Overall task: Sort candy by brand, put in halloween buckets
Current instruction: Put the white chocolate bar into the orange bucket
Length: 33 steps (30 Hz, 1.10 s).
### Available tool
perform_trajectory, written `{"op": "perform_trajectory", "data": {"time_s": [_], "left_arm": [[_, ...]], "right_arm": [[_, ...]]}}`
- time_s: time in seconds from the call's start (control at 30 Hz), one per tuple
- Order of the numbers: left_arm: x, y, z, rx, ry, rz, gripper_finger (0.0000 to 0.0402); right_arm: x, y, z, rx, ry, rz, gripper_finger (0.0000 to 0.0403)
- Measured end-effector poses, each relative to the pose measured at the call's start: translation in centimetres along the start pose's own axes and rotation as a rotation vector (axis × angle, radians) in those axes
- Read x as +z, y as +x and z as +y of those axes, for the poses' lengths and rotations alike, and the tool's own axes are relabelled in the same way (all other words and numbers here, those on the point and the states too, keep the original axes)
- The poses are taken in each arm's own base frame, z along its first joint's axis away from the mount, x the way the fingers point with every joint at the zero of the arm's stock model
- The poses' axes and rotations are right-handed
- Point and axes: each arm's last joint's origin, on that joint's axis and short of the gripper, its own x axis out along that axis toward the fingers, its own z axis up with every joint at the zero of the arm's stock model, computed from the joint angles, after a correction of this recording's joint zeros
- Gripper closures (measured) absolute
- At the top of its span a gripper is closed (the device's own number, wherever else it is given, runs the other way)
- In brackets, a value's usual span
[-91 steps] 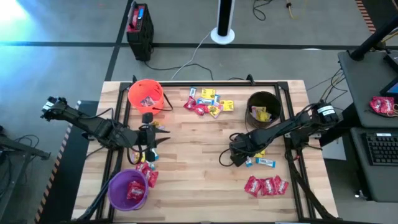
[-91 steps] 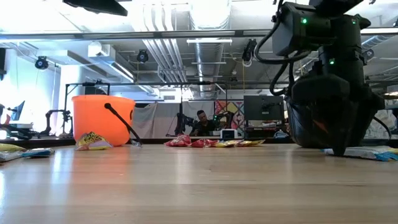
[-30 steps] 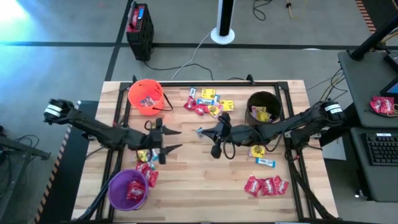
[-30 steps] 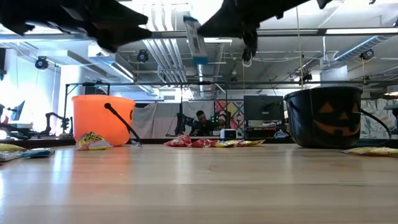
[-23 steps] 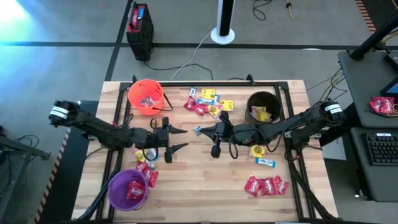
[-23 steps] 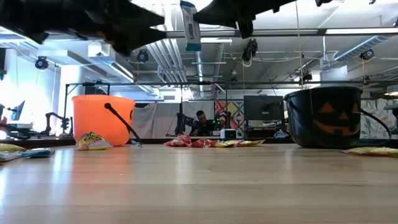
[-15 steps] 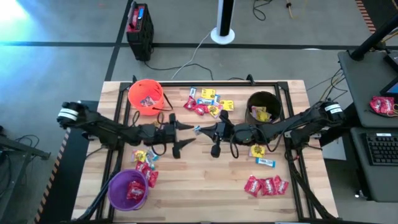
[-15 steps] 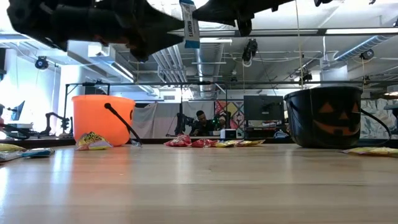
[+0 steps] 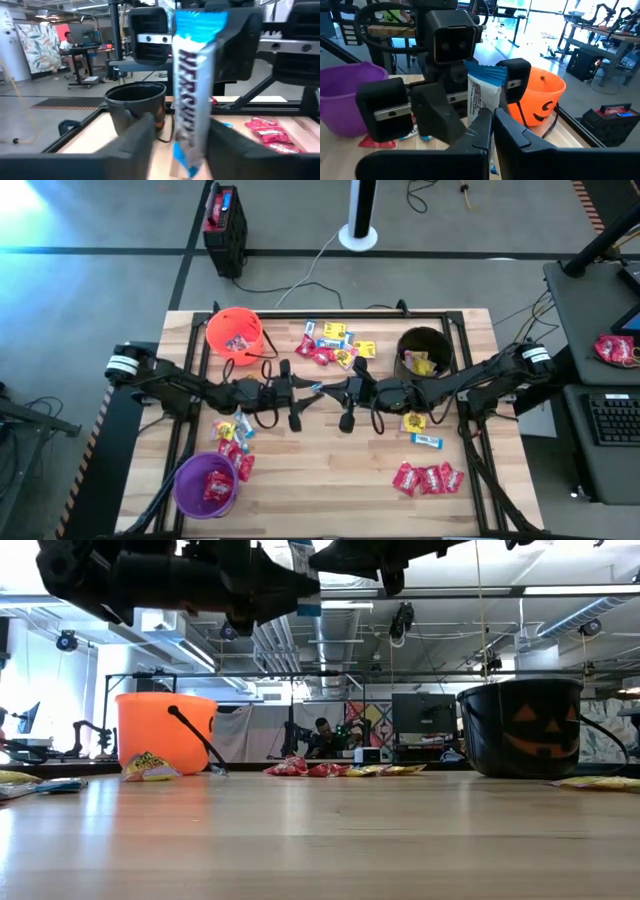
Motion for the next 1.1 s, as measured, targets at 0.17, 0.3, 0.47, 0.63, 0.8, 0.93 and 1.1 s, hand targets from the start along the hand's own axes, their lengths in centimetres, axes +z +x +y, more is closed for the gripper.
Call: {"op": "perform_trajectory", "data": {"time_s": [0.17, 0.3, 0.47, 0.63, 0.8, 0.93, 1.1], "left_arm": [[0.0, 0.0, 0.1, 0.002, 0.002, 0.001, 0.0384], [0.0, 0.0, 0.1, 0.002, 0.005, 0.003, 0.0385], [-0.1, 0.0, 0.2, 0.001, 0.009, 0.015, 0.0393], [1.1, -0.9, 0.7, 0.036, 0.012, 0.069, 0.0393], [3.8, -4.1, 3.7, 0.223, 0.074, 0.282, 0.0393], [7.6, -7.0, 7.6, 0.433, 0.024, 0.509, 0.0394], [10.3, -10.0, 11.5, 0.669, -0.058, 0.796, 0.0394]], "right_arm": [[0.0, 0.0, -0.1, -0.005, 0.048, 0.000, 0.0394], [0.0, 0.0, -0.1, -0.003, 0.070, 0.000, 0.0379], [0.1, 0.0, -0.2, -0.032, 0.091, 0.000, 0.0322], [0.6, -0.7, -1.0, -0.153, 0.096, 0.012, 0.0257], [1.2, -2.0, -2.0, -0.209, 0.135, 0.058, 0.0220], [1.2, -2.3, -2.1, -0.213, 0.138, 0.071, 0.0209], [0.7, -1.7, -2.3, -0.231, 0.129, 0.085, 0.0210]]}}
